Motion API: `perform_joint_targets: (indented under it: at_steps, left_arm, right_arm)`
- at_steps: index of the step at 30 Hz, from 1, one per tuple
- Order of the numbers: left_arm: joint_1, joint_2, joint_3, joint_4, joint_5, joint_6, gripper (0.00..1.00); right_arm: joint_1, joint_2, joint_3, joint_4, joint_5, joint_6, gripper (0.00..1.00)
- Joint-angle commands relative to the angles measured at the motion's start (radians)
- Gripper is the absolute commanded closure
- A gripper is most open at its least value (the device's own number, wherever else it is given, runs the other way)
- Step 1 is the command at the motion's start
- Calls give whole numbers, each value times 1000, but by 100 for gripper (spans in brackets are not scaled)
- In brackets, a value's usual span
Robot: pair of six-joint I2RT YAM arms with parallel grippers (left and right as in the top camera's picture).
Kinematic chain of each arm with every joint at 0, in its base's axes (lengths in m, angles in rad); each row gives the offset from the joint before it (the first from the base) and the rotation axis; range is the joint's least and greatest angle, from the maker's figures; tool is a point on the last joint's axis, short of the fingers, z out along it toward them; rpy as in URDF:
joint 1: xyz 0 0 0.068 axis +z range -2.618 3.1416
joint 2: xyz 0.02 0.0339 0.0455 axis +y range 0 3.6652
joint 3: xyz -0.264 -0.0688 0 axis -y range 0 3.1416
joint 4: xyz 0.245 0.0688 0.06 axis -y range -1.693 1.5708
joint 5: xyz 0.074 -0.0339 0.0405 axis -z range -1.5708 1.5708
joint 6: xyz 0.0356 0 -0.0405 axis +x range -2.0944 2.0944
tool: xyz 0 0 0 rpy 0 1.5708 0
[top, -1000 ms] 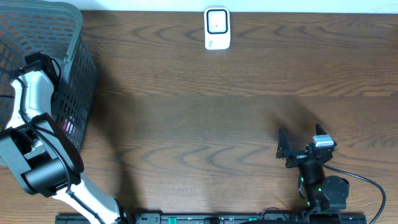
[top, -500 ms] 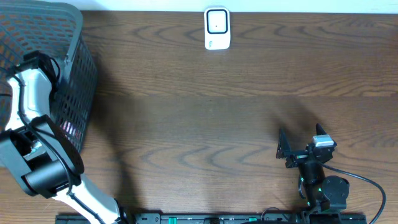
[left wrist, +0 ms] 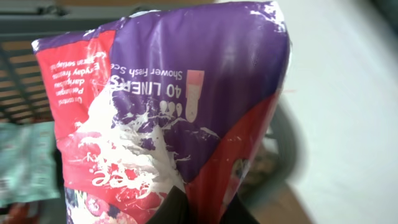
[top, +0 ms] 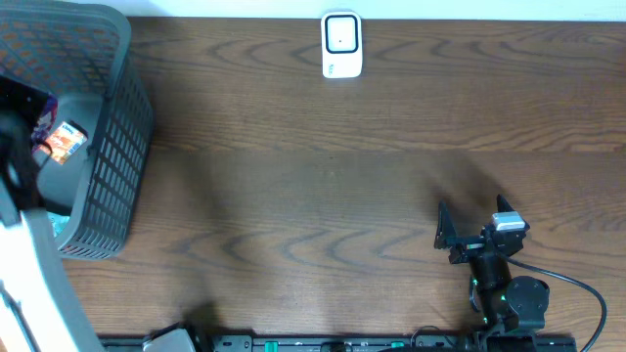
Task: Scan the item barcode
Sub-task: 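Grasp the purple liner pack with the left gripper and lift it, then carry the purple pack forward and drop it near the scanner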
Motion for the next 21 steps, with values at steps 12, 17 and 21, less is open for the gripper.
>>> perform_joint_targets:
  at_steps: [12, 17, 21]
  left_arm:
    - [-771, 88, -37, -14, 113, 263, 93]
    - [-913, 263, -42, -14, 13, 235, 93]
    - [-967, 428, -42, 17, -8, 150, 93]
  right_arm:
    - [4, -4, -1, -4, -6, 10, 1]
    - [4, -4, -1, -4, -6, 10, 1]
    - [4, -4, -1, -4, -6, 10, 1]
